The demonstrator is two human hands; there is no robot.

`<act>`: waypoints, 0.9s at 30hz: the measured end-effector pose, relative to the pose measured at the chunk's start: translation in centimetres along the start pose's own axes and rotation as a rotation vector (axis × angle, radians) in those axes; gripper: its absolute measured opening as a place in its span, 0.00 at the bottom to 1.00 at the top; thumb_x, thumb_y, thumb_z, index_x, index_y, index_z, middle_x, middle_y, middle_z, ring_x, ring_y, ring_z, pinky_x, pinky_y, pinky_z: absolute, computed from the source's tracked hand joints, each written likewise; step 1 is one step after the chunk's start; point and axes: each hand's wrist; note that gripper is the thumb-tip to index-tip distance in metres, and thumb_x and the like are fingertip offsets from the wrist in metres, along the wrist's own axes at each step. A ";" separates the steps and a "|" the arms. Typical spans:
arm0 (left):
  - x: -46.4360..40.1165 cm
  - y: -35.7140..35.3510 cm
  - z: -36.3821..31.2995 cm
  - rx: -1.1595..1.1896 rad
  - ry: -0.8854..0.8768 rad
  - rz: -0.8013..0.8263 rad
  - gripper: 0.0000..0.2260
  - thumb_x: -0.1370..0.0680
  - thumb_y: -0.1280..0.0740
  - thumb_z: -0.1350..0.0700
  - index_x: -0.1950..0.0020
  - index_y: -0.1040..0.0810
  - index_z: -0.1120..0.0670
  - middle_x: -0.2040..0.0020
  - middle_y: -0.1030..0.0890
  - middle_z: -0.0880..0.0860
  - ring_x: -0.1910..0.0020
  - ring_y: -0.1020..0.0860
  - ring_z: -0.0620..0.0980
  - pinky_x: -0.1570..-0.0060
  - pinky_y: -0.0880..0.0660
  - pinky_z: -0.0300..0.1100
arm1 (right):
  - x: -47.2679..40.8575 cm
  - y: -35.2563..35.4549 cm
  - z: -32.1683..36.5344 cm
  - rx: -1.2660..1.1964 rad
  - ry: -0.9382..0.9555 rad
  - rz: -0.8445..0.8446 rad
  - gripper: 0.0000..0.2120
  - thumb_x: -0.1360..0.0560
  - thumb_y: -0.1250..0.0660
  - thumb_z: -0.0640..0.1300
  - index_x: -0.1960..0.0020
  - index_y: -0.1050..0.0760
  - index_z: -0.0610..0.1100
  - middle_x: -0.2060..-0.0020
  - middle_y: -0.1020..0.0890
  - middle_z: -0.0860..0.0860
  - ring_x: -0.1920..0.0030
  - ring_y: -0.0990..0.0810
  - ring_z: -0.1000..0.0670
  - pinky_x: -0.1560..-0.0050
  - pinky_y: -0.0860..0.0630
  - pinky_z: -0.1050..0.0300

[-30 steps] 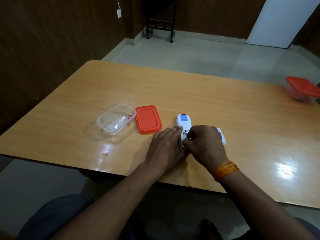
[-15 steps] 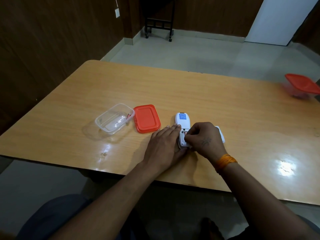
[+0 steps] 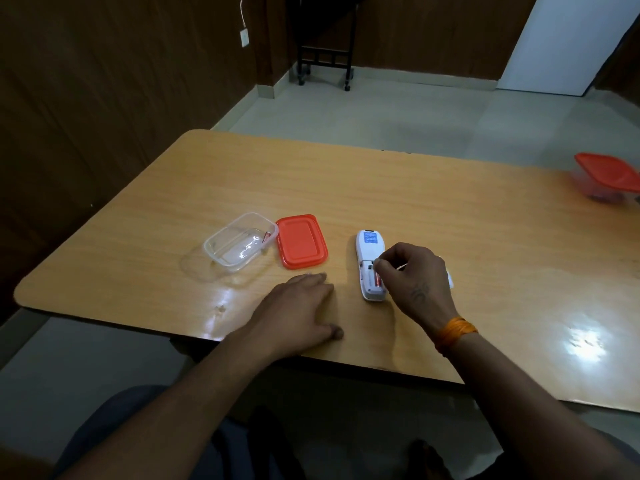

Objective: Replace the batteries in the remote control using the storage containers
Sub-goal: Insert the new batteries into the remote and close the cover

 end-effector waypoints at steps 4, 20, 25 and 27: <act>2.1 1.9 2.6 -0.002 0.053 0.031 0.42 0.29 0.25 0.36 0.18 0.35 0.47 0.16 0.40 0.46 0.19 0.39 0.48 0.23 0.36 0.47 | 0.3 -1.1 1.8 0.008 0.076 -0.001 0.03 0.27 0.27 0.48 0.57 0.17 0.48 0.59 0.16 0.52 0.55 0.19 0.50 0.54 0.23 0.52; 7.5 2.9 11.3 0.081 0.292 -0.090 0.42 0.27 0.29 0.32 0.17 0.37 0.46 0.16 0.42 0.43 0.17 0.44 0.45 0.21 0.41 0.47 | -4.5 -11.8 14.6 0.250 0.392 0.334 0.12 0.26 0.26 0.50 0.44 0.16 0.48 0.49 0.14 0.50 0.49 0.17 0.47 0.50 0.19 0.51; 7.6 2.9 11.7 0.066 0.303 -0.153 0.41 0.26 0.29 0.33 0.18 0.36 0.50 0.16 0.40 0.48 0.17 0.44 0.49 0.22 0.42 0.46 | -5.2 -13.9 17.6 0.674 0.428 0.332 0.06 0.25 0.31 0.43 0.58 0.24 0.42 0.57 0.20 0.45 0.59 0.22 0.40 0.61 0.28 0.53; 7.6 2.9 11.9 0.086 0.315 -0.168 0.42 0.26 0.29 0.33 0.18 0.36 0.51 0.15 0.41 0.49 0.17 0.44 0.49 0.21 0.43 0.45 | -4.9 -14.4 18.2 0.770 0.450 0.323 0.06 0.24 0.32 0.42 0.58 0.28 0.43 0.59 0.24 0.45 0.59 0.25 0.40 0.60 0.29 0.52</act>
Point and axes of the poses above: each hand's wrist, its own x-axis away from the middle knuckle, its own y-axis out of the back of the hand, z = x × y
